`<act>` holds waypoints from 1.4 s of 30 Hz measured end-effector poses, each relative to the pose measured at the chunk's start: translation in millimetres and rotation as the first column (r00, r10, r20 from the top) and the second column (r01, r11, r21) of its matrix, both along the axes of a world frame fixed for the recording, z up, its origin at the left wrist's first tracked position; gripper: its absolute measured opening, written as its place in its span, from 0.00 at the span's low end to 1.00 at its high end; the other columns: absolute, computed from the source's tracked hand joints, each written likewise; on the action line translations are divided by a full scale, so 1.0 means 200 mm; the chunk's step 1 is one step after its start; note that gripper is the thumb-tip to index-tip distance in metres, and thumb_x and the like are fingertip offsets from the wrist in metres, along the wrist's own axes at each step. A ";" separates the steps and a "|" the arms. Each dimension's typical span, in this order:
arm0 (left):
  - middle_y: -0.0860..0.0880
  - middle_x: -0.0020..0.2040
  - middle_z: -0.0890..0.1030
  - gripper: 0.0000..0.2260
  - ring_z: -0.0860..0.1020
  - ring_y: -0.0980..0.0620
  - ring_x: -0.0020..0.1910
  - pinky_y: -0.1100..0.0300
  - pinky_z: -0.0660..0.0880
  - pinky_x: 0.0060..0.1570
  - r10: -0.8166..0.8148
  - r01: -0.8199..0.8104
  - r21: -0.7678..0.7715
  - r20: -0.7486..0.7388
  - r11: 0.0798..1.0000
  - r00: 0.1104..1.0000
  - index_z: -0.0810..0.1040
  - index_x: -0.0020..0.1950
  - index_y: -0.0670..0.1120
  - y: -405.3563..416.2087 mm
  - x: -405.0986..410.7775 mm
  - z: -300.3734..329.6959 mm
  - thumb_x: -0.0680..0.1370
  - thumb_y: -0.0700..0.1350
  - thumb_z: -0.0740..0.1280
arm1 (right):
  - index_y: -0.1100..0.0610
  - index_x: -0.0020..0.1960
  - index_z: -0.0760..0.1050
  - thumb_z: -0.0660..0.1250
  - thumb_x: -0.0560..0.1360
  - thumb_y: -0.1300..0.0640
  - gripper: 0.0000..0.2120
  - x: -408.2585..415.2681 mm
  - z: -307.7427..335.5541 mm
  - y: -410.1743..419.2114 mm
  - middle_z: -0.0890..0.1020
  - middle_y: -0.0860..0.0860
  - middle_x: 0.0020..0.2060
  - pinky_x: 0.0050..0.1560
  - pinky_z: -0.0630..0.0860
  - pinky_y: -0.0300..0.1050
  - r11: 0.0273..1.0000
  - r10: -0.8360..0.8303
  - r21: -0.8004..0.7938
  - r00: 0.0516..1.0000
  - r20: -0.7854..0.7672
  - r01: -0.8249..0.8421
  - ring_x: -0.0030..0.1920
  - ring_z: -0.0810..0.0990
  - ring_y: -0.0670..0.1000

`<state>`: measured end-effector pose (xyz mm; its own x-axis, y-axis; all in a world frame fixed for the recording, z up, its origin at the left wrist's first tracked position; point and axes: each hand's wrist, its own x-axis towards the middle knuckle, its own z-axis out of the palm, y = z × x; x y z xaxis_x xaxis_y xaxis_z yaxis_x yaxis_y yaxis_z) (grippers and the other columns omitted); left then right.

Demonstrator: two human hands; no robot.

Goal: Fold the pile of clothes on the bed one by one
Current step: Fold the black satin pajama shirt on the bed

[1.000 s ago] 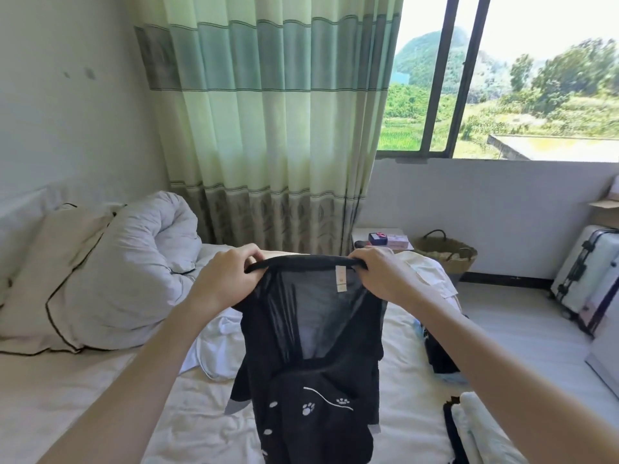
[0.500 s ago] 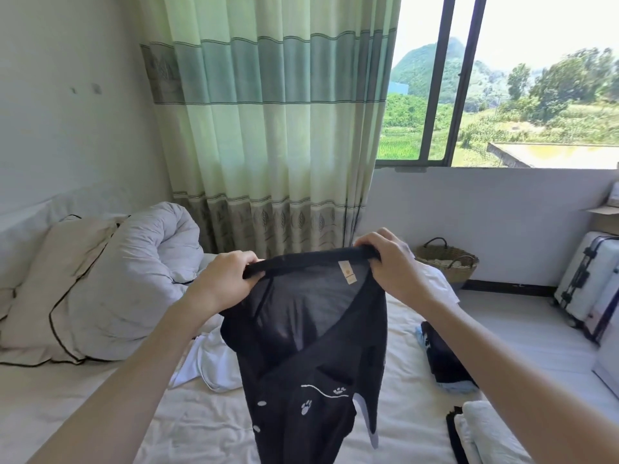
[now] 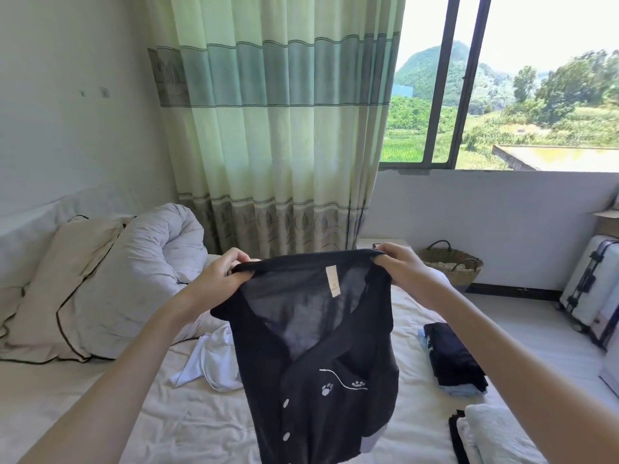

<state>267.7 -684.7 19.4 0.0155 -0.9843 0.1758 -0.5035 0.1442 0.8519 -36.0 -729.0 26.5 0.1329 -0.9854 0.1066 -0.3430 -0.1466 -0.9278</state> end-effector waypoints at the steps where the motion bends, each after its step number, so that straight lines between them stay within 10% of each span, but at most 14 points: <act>1: 0.44 0.41 0.78 0.03 0.72 0.48 0.41 0.56 0.68 0.42 -0.057 0.057 0.020 0.005 0.998 0.998 0.73 0.46 0.50 0.01 0.01 0.00 0.79 0.43 0.64 | 0.59 0.43 0.74 0.59 0.79 0.63 0.07 0.00 0.00 0.00 0.73 0.53 0.37 0.39 0.67 0.40 0.998 0.037 0.056 0.995 0.097 -0.042 0.40 0.71 0.49; 6: 0.48 0.44 0.79 0.18 0.73 0.52 0.40 0.59 0.71 0.42 -0.293 0.292 0.107 -0.006 0.950 0.956 0.75 0.54 0.57 0.09 0.05 0.03 0.66 0.55 0.72 | 0.66 0.51 0.73 0.61 0.77 0.65 0.05 -0.04 0.01 0.00 0.73 0.58 0.42 0.40 0.66 0.42 0.983 0.112 0.112 0.961 0.252 -0.144 0.42 0.72 0.53; 10: 0.57 0.57 0.79 0.25 0.77 0.59 0.55 0.63 0.73 0.54 -0.450 0.453 0.189 -0.061 0.871 0.891 0.73 0.63 0.60 0.14 0.07 0.04 0.68 0.46 0.74 | 0.67 0.51 0.75 0.62 0.77 0.63 0.08 -0.05 0.00 0.01 0.74 0.56 0.41 0.36 0.67 0.34 0.998 0.050 0.028 0.998 0.029 -0.051 0.42 0.72 0.50; 13: 0.56 0.65 0.75 0.27 0.72 0.59 0.65 0.61 0.71 0.61 -0.504 0.501 0.236 -0.055 0.833 0.862 0.71 0.67 0.55 0.16 0.08 0.03 0.71 0.38 0.71 | 0.62 0.45 0.74 0.61 0.77 0.65 0.04 -0.05 0.00 0.01 0.75 0.55 0.38 0.37 0.67 0.39 0.993 0.081 0.070 0.982 0.169 -0.094 0.39 0.73 0.50; 20: 0.55 0.34 0.78 0.11 0.74 0.63 0.33 0.74 0.69 0.34 -0.116 0.124 -0.180 0.052 0.976 0.992 0.79 0.43 0.50 0.11 0.03 0.05 0.74 0.34 0.69 | 0.60 0.45 0.76 0.66 0.74 0.67 0.04 -0.04 0.04 0.04 0.77 0.56 0.39 0.40 0.73 0.39 0.958 0.261 0.063 0.939 0.225 -0.281 0.40 0.76 0.50; 25: 0.48 0.40 0.80 0.06 0.75 0.54 0.40 0.62 0.71 0.44 0.012 -0.022 -0.282 -0.037 0.959 0.999 0.80 0.46 0.48 0.07 0.08 0.01 0.74 0.37 0.70 | 0.51 0.60 0.76 0.66 0.74 0.67 0.18 -0.04 0.07 0.12 0.74 0.54 0.39 0.50 0.70 0.40 0.910 0.414 -0.096 0.885 0.212 -0.403 0.44 0.74 0.50; 30: 0.52 0.40 0.80 0.08 0.76 0.62 0.39 0.74 0.71 0.41 0.116 -0.122 -0.338 -0.039 0.933 0.993 0.79 0.43 0.51 0.05 0.12 0.01 0.75 0.38 0.70 | 0.53 0.58 0.78 0.54 0.75 0.75 0.23 0.02 0.14 0.23 0.81 0.50 0.57 0.57 0.73 0.34 0.846 0.534 -0.084 0.834 0.142 -0.527 0.59 0.78 0.44; 35: 0.53 0.37 0.78 0.10 0.74 0.67 0.34 0.76 0.68 0.38 0.161 -0.153 -0.369 -0.008 0.917 0.987 0.77 0.42 0.53 0.06 0.14 0.05 0.75 0.37 0.69 | 0.50 0.59 0.77 0.66 0.76 0.63 0.14 0.08 0.15 0.25 0.75 0.41 0.46 0.42 0.65 0.20 0.848 0.233 -0.345 0.867 -0.440 -0.403 0.44 0.73 0.28; 42: 0.55 0.37 0.79 0.08 0.74 0.64 0.37 0.76 0.67 0.41 0.179 -0.100 -0.528 0.101 0.844 0.979 0.76 0.43 0.57 0.14 0.03 0.19 0.74 0.44 0.72 | 0.62 0.51 0.76 0.66 0.77 0.58 0.07 0.15 0.16 0.14 0.78 0.49 0.41 0.41 0.66 0.32 0.578 -0.240 -0.814 0.966 -0.093 0.065 0.39 0.75 0.48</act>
